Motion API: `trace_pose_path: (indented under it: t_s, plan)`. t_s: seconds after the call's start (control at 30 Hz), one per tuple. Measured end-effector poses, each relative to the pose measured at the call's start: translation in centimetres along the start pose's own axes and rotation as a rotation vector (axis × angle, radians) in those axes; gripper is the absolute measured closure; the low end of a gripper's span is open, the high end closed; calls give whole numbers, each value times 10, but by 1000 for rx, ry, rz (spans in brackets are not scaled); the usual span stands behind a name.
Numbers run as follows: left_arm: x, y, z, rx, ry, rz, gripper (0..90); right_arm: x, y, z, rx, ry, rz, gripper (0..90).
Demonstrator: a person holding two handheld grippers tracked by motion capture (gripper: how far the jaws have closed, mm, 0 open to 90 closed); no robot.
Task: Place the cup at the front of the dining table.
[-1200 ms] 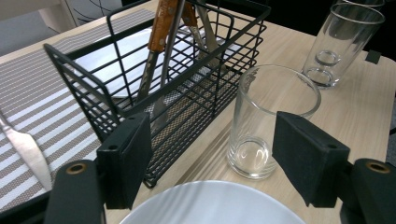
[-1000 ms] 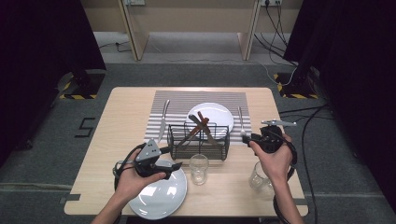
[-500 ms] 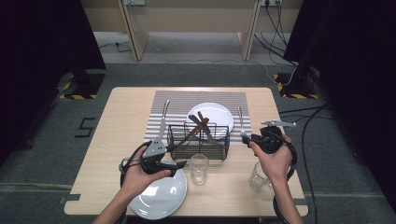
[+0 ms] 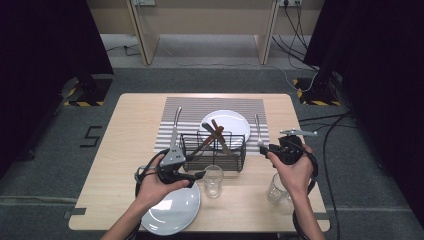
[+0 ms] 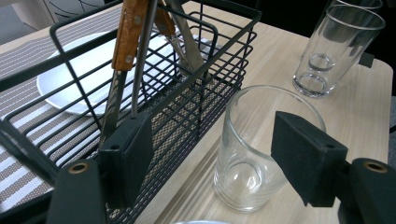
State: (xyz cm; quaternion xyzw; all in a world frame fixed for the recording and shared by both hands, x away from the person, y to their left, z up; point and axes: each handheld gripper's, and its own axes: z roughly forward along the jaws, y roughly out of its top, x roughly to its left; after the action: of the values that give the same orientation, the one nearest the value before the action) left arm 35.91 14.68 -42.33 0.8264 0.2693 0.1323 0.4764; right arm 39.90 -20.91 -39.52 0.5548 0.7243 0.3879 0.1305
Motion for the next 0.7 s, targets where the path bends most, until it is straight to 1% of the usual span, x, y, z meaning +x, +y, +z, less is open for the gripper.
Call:
trace_pose_path:
  t_s: [0.57, 0.7]
  plan:
    - [-6, 2, 11, 13, -24, 10, 293, 0, -1, 2, 5, 4, -1, 576]
    - [-6, 2, 14, 20, -28, 11, 297, 0, -1, 2, 6, 4, -2, 578]
